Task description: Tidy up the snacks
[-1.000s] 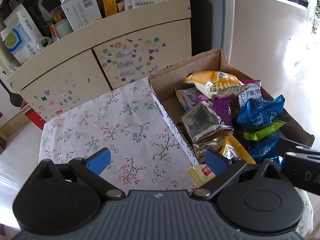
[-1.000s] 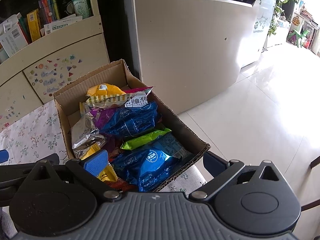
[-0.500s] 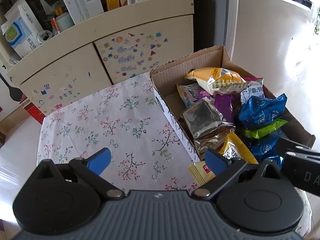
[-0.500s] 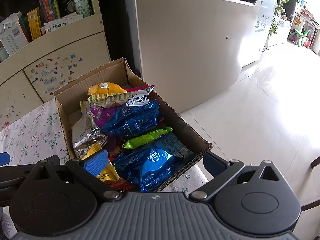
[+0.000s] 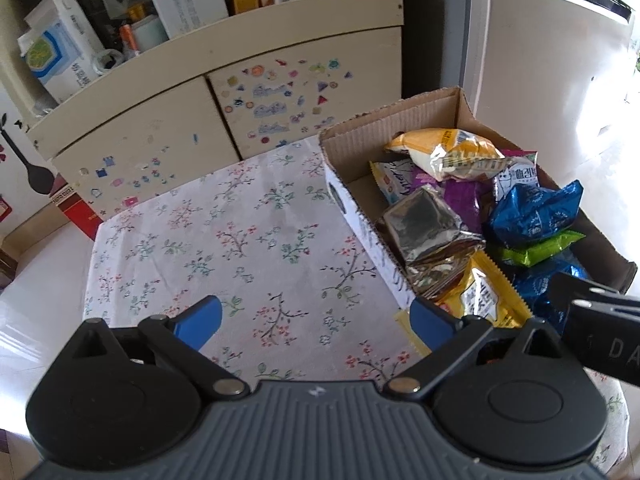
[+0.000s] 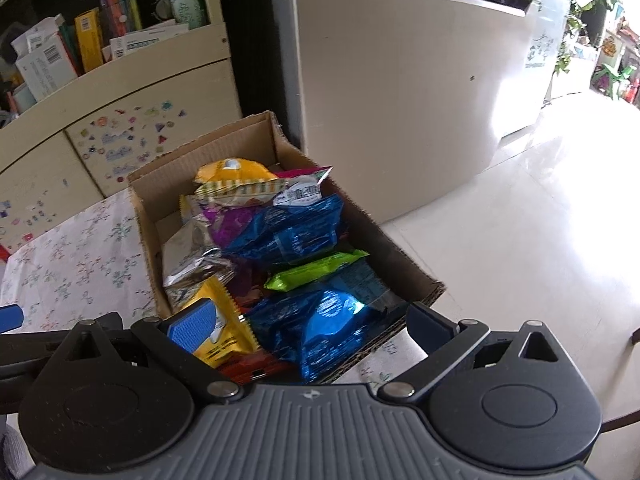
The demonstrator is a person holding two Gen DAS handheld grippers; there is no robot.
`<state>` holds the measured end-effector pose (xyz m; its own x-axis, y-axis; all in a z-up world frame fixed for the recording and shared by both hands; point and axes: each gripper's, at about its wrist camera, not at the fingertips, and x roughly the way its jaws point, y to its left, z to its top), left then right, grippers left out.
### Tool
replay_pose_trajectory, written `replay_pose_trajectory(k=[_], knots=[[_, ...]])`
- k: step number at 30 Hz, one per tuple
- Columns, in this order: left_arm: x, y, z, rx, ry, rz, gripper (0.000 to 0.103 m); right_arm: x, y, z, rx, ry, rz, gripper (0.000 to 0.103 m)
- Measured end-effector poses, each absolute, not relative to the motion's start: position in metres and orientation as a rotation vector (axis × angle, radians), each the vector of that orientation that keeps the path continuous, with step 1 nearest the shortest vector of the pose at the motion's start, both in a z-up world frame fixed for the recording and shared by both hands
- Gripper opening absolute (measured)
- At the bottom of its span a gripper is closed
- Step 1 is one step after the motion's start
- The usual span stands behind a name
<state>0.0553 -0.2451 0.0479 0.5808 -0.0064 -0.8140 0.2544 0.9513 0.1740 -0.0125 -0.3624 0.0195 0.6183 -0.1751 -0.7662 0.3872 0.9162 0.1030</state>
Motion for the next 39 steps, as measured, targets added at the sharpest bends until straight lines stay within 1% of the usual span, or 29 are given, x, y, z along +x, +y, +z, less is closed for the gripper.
replay_pose_trajectory(k=[16, 28, 35, 39], knots=[[0.016, -0.179, 0.055, 0.228, 0.924, -0.092, 0.1, -0.036, -0.318, 0.019, 0.27, 0.81, -0.138, 0.103], [-0.017, -0.128, 0.05, 0.208, 0.918, -0.057, 0.102, -0.056, -0.279, 0.011, 0.231, 0.792, -0.034, 0.103], [-0.037, -0.092, 0.032, 0.239, 0.944, -0.064, 0.102, -0.063, -0.249, -0.009, 0.212, 0.851, 0.014, 0.103], [-0.043, -0.069, 0.017, 0.249, 0.979, -0.055, 0.102, -0.064, -0.226, -0.027, 0.152, 0.904, 0.036, 0.103]])
